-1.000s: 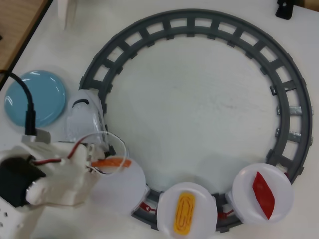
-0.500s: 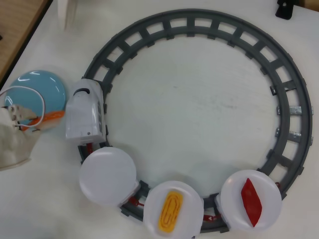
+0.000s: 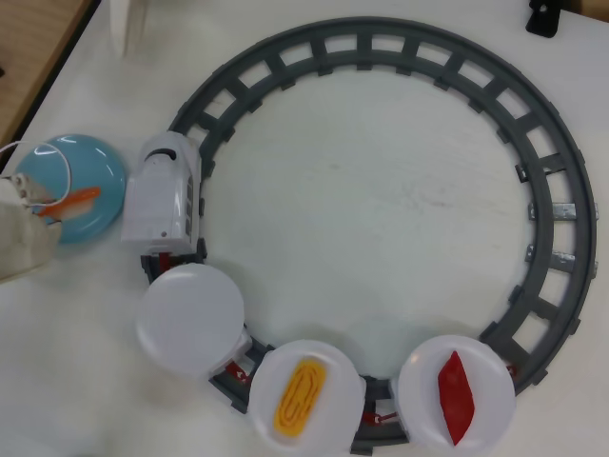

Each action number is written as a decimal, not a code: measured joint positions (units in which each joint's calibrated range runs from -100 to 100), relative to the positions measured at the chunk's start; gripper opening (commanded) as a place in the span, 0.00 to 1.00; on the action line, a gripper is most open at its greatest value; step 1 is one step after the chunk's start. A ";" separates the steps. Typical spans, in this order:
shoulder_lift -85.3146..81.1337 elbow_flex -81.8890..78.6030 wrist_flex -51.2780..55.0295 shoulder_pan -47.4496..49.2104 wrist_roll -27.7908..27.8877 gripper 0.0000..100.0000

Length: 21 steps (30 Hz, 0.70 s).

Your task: Pick up the sushi from the Shinkansen and put it on the blue dish

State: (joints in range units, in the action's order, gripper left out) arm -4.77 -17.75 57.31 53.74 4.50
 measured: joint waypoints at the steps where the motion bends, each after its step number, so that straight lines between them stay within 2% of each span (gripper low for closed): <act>1: 1.69 0.64 -1.09 0.25 -0.47 0.03; 13: 19.82 17.66 -4.03 1.06 -5.48 0.03; 21: 23.45 18.85 -6.89 3.76 -10.81 0.03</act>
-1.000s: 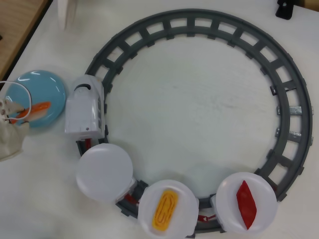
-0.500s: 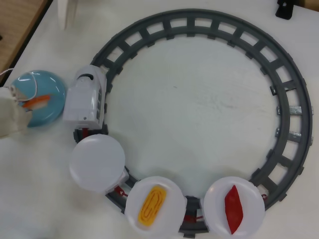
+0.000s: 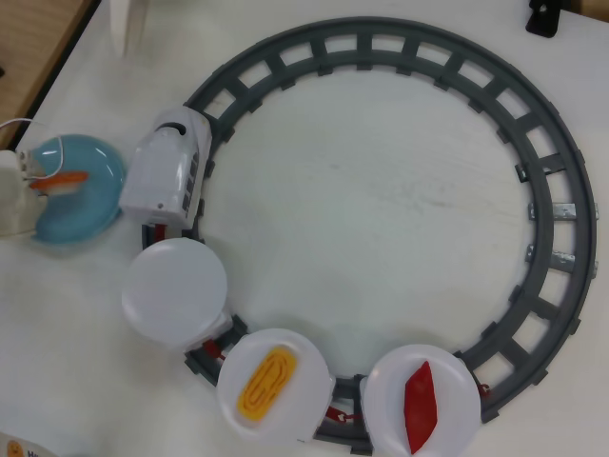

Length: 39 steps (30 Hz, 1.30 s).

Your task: Pick up the sushi from the Shinkansen and put it on the blue dish

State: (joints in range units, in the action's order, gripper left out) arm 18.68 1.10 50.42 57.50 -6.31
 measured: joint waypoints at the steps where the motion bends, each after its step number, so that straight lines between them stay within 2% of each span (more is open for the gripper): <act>1: 0.08 0.00 -0.25 0.25 -0.57 0.03; 11: 0.08 -2.84 -3.78 1.31 -0.41 0.04; 16: 0.17 -3.57 -3.87 2.21 0.41 0.21; 18: 0.17 -3.75 -3.87 2.21 1.19 0.24; 28: 0.08 -4.67 -3.45 1.06 2.85 0.25; 39: -10.71 8.51 17.39 -3.35 8.64 0.25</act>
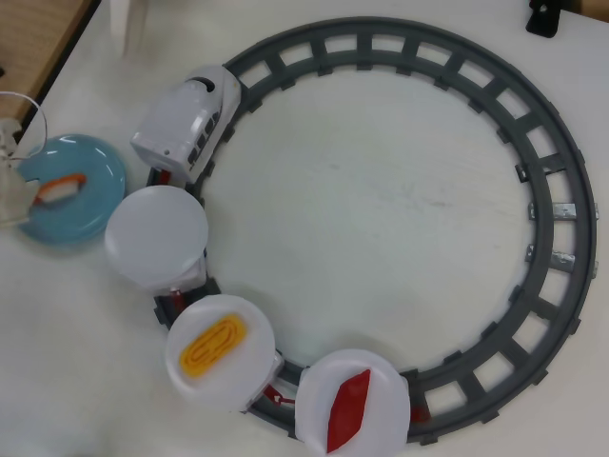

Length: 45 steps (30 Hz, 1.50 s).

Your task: Pick up the sushi from the Shinkansen and put it on the blue dish

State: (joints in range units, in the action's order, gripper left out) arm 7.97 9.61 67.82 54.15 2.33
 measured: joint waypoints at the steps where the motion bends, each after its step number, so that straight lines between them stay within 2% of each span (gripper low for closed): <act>1: -1.60 0.27 2.44 -0.49 0.57 0.25; 5: -9.95 0.27 10.17 -2.86 1.19 0.25; 9: -22.18 -8.05 11.51 -4.33 1.24 0.25; 19: -55.59 -48.58 -2.61 -8.75 1.29 0.25; 26: -74.23 -72.10 -11.34 -7.76 1.29 0.24; 32: -82.50 -80.05 -11.85 -2.86 2.79 0.14; 36: -86.63 -86.92 -12.27 1.80 3.57 0.14; 45: -99.79 -88.47 -6.89 2.62 3.67 0.14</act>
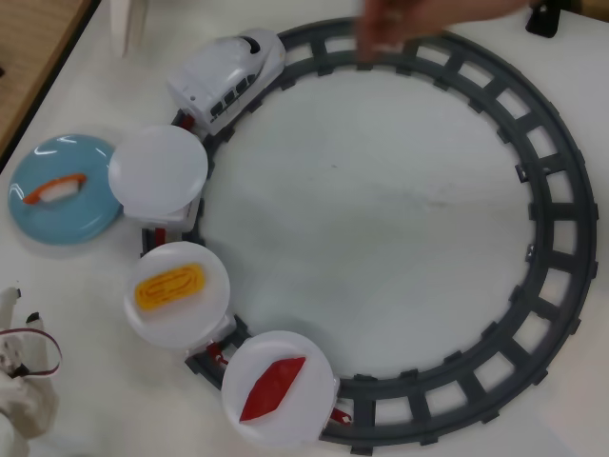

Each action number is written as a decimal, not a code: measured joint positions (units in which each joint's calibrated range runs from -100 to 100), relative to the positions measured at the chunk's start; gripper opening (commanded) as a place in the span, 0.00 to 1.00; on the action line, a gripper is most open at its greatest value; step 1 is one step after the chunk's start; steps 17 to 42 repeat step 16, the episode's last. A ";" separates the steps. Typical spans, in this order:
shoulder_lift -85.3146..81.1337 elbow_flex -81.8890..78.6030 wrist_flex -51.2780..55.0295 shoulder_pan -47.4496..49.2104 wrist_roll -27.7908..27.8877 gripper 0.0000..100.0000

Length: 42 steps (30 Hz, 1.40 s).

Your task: Pick up the sushi from the Shinkansen and put it on the blue dish

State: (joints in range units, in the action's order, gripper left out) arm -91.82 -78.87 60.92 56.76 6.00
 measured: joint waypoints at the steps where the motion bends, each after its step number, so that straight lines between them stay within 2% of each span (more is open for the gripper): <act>1: -1.27 -0.37 0.50 -0.25 0.00 0.14; 42: -2.87 -0.55 1.26 -0.41 0.00 0.14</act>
